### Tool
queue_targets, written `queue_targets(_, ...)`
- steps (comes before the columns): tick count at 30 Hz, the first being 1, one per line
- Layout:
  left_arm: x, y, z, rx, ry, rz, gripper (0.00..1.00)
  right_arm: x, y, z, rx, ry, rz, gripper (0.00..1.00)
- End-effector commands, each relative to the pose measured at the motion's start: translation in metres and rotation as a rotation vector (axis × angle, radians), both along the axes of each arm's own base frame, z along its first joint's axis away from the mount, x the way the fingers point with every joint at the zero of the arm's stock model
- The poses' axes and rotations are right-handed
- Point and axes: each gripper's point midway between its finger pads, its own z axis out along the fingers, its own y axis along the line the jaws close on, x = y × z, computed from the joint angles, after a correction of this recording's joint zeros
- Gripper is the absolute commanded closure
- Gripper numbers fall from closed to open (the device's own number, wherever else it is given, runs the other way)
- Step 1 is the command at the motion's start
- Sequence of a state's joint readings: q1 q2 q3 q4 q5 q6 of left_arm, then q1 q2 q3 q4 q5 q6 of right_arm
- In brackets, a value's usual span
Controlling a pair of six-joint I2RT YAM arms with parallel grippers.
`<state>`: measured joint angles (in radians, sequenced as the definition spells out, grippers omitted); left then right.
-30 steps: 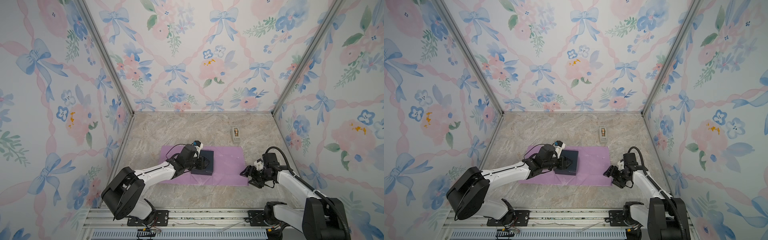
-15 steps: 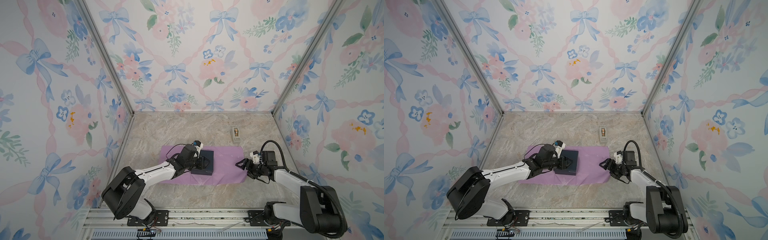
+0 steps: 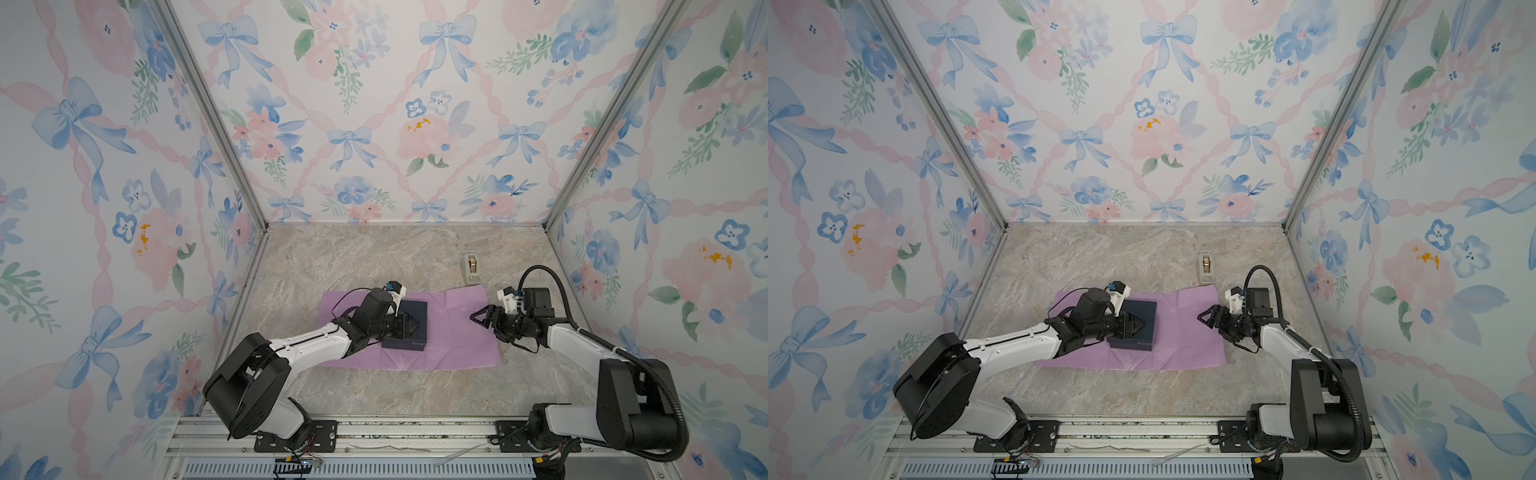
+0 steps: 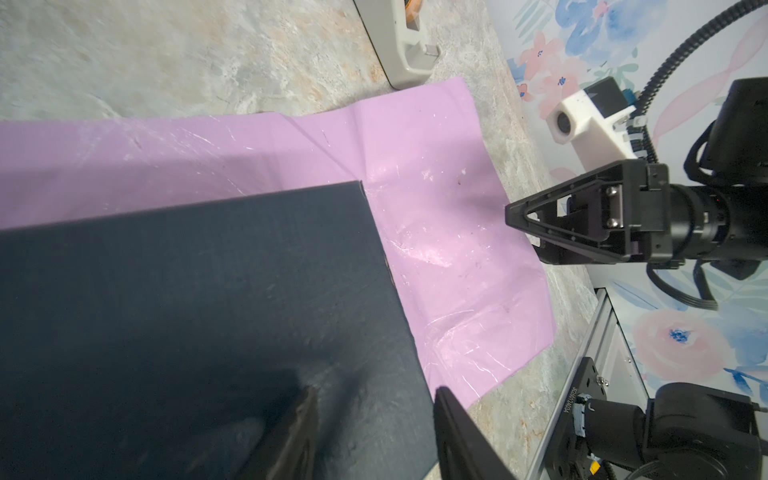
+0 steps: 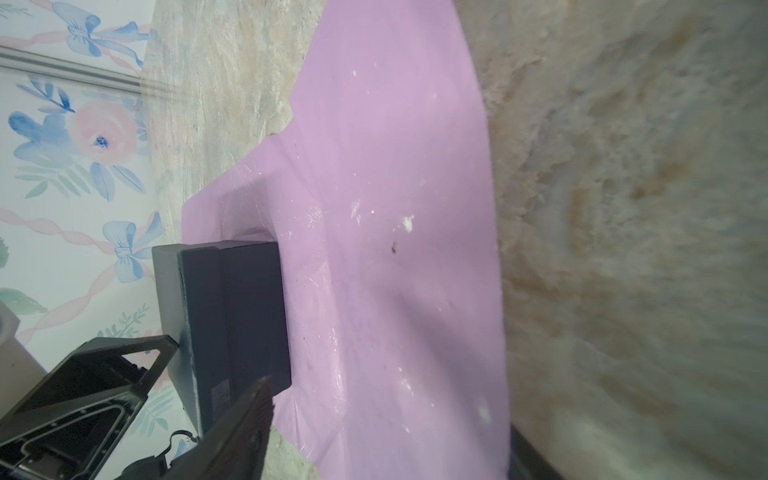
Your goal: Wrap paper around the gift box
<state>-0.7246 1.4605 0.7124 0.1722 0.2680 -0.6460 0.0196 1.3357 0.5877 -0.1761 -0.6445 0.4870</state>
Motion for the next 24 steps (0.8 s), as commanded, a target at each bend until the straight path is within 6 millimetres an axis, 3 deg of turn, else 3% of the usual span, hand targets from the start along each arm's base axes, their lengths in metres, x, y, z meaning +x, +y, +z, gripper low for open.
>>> queue_targets(1,-0.01,0.017,-0.032,0.092,0.076,0.009,0.51,-0.007,-0.002,0.012,-0.019,0.004,0.042,0.33)
queue_targets(24,-0.009,0.022,-0.025,0.099,0.051,0.019,0.52,-0.032,-0.015,0.015,-0.135,0.082,0.078,0.74)
